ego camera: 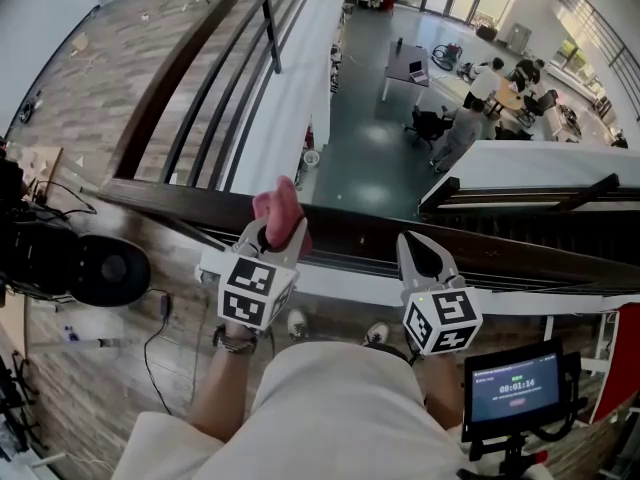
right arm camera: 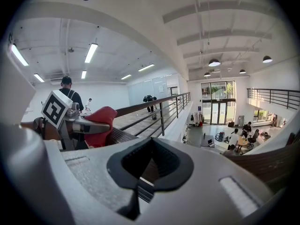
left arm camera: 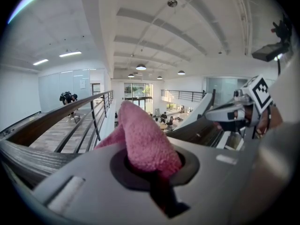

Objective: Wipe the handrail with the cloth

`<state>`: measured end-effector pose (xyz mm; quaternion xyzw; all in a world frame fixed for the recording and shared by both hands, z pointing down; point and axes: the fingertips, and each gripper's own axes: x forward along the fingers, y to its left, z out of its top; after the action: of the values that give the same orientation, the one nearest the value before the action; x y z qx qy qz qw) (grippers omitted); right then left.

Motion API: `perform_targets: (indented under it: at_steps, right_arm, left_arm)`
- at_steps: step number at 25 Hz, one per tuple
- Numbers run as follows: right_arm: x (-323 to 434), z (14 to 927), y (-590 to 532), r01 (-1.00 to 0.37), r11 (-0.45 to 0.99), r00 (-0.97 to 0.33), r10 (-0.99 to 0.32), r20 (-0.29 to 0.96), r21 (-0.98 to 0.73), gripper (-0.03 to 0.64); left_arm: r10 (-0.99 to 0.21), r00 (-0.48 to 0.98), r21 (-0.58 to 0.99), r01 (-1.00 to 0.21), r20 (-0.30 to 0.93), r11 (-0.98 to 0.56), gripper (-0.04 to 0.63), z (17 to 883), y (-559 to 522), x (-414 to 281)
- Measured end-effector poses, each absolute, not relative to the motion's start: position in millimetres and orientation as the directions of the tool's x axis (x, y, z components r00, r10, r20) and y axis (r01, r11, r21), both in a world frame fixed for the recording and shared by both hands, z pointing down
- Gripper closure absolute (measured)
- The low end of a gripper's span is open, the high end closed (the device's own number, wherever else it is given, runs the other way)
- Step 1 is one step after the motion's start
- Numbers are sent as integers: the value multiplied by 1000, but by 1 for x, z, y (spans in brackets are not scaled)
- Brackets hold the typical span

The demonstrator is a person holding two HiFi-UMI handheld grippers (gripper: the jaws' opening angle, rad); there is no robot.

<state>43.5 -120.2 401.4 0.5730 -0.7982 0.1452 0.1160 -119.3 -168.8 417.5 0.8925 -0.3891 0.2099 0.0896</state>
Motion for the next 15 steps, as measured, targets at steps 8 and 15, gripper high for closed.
perform_targets:
  at_steps: [8,15]
  right_arm:
    - [49,405,-118,-953,287,-304,-883,357,-103,614]
    - [46,404,-116,-952,285,-306,-882,357,-111,614]
  left_arm:
    - [-645,603,-31,-719,470,-695,561,422,-172,-112]
    - [-662,601,-40,-726,448,-686,561,414,-175,-113]
